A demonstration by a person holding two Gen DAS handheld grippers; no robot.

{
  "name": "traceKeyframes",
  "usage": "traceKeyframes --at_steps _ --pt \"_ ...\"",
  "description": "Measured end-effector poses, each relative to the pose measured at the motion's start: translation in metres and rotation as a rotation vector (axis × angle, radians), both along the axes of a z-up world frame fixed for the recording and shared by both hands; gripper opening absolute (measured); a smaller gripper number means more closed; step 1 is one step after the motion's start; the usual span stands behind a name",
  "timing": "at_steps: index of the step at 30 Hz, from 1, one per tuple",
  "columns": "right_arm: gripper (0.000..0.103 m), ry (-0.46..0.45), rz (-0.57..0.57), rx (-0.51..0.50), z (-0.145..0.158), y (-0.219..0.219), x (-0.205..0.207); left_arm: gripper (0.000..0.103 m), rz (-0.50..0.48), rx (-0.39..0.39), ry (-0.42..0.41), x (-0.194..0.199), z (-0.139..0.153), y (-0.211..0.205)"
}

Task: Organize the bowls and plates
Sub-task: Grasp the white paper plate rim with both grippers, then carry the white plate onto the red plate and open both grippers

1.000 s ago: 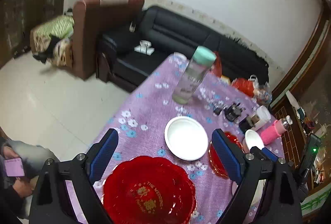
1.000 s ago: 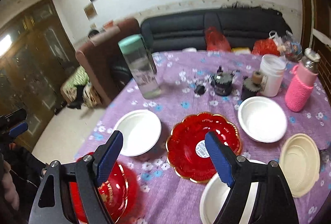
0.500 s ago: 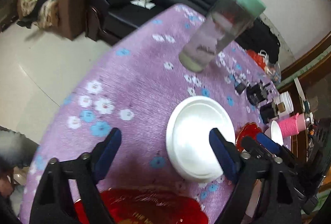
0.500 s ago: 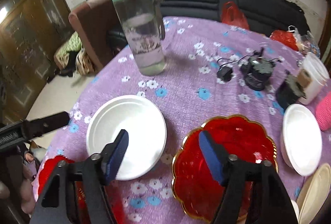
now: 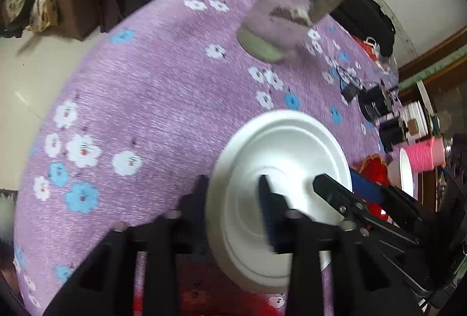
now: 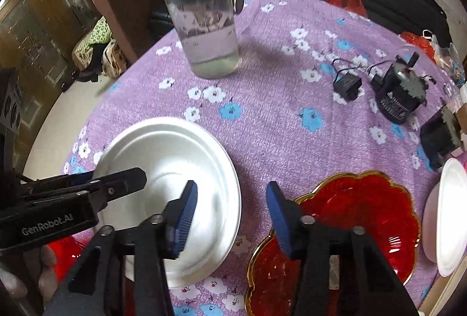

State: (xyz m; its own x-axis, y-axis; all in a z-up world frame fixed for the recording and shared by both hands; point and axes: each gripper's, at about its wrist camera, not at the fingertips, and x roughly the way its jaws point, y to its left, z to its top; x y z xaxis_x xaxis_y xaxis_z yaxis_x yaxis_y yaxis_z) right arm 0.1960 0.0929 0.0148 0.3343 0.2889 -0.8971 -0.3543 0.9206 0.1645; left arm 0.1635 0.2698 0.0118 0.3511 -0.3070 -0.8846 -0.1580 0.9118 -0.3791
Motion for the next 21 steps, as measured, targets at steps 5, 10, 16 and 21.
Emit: traceKeyframes --at_steps 5,10,16,21 --pt "0.019 0.001 -0.010 0.005 -0.001 -0.003 -0.003 0.015 0.000 0.011 -0.008 -0.001 -0.001 -0.005" --pt "0.017 -0.031 -0.030 0.044 0.020 -0.009 -0.011 0.014 0.002 0.015 -0.048 -0.015 0.020 -0.005" --pt "0.017 -0.078 -0.015 0.071 0.054 -0.008 -0.036 0.014 0.012 0.037 -0.093 -0.045 0.054 -0.002" --pt "0.017 -0.112 0.022 0.080 0.079 0.003 -0.074 0.015 0.035 0.071 -0.140 -0.083 0.081 0.006"
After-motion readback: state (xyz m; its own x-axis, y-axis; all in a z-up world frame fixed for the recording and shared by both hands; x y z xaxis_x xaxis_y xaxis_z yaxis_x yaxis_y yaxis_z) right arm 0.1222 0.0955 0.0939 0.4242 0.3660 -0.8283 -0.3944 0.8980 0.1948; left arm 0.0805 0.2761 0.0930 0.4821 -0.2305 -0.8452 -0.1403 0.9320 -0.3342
